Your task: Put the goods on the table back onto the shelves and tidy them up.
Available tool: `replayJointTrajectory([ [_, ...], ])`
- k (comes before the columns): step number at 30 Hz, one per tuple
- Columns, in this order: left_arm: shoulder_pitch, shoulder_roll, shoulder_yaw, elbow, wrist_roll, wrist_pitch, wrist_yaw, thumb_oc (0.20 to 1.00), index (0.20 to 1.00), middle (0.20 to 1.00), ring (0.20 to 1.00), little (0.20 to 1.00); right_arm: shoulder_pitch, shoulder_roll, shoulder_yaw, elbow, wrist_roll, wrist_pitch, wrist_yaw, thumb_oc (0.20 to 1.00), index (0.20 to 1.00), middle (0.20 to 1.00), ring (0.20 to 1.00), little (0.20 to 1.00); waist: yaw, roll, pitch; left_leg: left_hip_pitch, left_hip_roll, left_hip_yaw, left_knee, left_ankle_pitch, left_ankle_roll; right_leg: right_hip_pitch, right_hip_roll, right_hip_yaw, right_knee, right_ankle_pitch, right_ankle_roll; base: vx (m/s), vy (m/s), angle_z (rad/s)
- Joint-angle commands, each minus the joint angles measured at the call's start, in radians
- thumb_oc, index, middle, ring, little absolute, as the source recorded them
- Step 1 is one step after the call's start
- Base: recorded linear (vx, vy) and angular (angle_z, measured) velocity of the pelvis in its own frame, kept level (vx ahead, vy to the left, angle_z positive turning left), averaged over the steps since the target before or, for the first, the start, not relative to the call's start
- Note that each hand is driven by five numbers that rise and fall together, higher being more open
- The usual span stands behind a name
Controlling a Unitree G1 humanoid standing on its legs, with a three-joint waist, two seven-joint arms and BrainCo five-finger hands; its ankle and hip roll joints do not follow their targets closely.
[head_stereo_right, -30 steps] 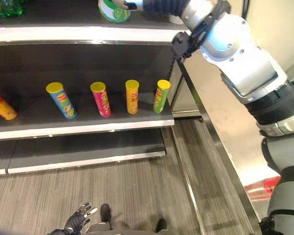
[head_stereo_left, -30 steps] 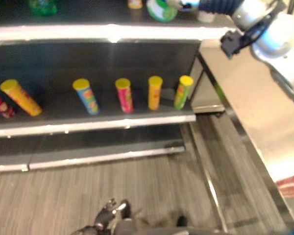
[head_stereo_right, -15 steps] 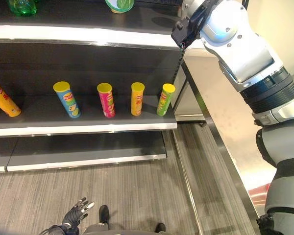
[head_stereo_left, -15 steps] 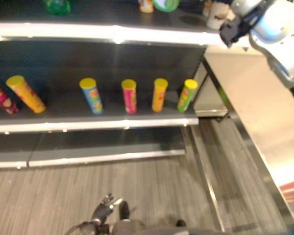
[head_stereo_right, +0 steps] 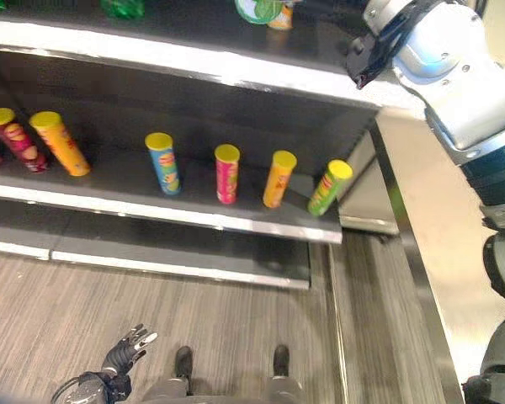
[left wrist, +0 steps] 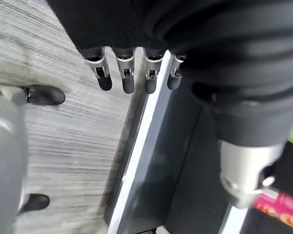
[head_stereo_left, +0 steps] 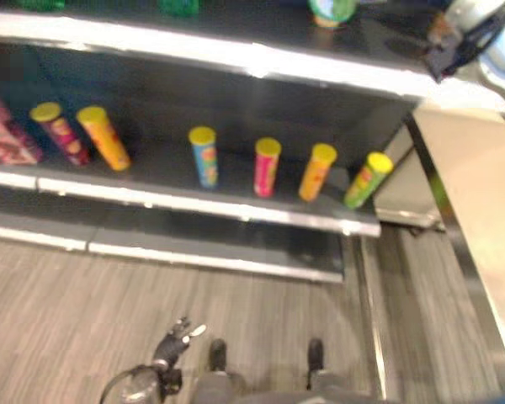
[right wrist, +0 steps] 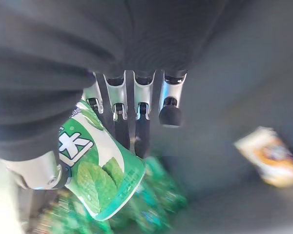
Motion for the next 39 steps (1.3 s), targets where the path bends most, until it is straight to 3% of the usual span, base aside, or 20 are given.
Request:
replayJointTrajectory([
  [1, -0.018, 0.04, -0.008, -0.054, -0.014, -0.026, -0.007, 1.0, 1.0, 1.0, 1.0, 1.0, -0.067, -0.058, -0.001, -0.005, 0.005, -0.01, -0.03, 0.2, 0.2, 0.2, 0.2, 0.2, 0.006, -0.052, -0.021, 0.111, 0.027, 0.083, 0.055, -0.056, -0.094, -0.016, -0.061, -0.054, 0.009, 0.13, 0.028, -0.02, -0.1, 0.28],
  [3, 0.003, 0.03, -0.01, -0.089, -0.012, -0.016, -0.032, 1.0, 1.0, 1.0, 1.0, 1.0, -0.046, -0.046, -0.013, -0.01, -0.004, 0.015, -0.048, 0.2, 0.2, 0.2, 0.2, 0.2, -0.007, -0.047, -0.039, 0.107, 0.039, 0.147, 0.054, -0.066, -0.092, -0.004, -0.055, -0.089, 0.009, 0.106, 0.026, 0.03, -0.094, 0.51],
  [10, 0.025, 0.027, -0.012, -0.08, -0.001, -0.006, -0.033, 1.0, 1.0, 1.0, 1.0, 1.0, -0.032, 0.031, -0.007, 0.102, -0.011, 0.081, -0.011, 0.2, 0.2, 0.2, 0.2, 0.2, 0.0, -0.038, -0.053, 0.15, 0.02, 0.169, 0.004, -0.076, -0.073, -0.001, -0.059, -0.074, 0.009, 0.106, 0.026, 0.03, -0.002, -0.03],
  [18, 0.02, 0.038, 0.0, -0.029, 0.01, -0.007, -0.021, 1.0, 1.0, 1.0, 1.0, 1.0, -0.039, 0.208, 0.0, 0.421, -0.028, 0.156, 0.032, 0.2, 0.2, 0.2, 0.2, 0.2, 0.014, -0.021, -0.074, 0.174, 0.014, 0.168, 0.004, -0.093, -0.07, 0.024, -0.06, -0.084, 0.009, 0.098, 0.022, 0.01, -0.006, -0.07],
  [23, 0.008, 0.039, -0.014, 0.002, 0.028, -0.009, -0.025, 1.0, 1.0, 1.0, 1.0, 1.0, -0.054, 0.304, -0.029, 0.527, -0.061, 0.155, 0.014, 0.2, 0.2, 0.2, 0.2, 0.2, 0.018, -0.011, -0.084, 0.177, 0.013, 0.165, 0.004, -0.095, -0.071, 0.029, -0.058, -0.089, 0.009, 0.095, 0.02, 0.0, 0.0, 0.0],
  [27, -0.015, 0.041, -0.049, 0.023, 0.037, -0.015, -0.027, 1.0, 1.0, 1.0, 1.0, 1.0, -0.101, 0.469, -0.065, 0.71, -0.181, 0.154, -0.005, 0.2, 0.2, 0.2, 0.2, 0.2, 0.027, 0.02, -0.096, 0.176, 0.009, 0.155, 0.004, -0.097, -0.072, 0.038, -0.06, -0.099, 0.009, 0.09, 0.017, 0.02, -0.014, 0.0],
  [39, -0.019, 0.029, -0.07, 0.045, 0.045, -0.021, -0.032, 1.0, 1.0, 1.0, 1.0, 1.0, -0.11, 0.501, -0.09, 0.849, -0.291, 0.158, 0.039, 0.2, 0.2, 0.2, 0.2, 0.2, 0.042, 0.067, -0.1, 0.159, 0.0, 0.111, 0.004, -0.093, -0.071, 0.055, -0.065, -0.128, 0.009, 0.073, 0.012, 0.03, -0.01, 0.08],
])
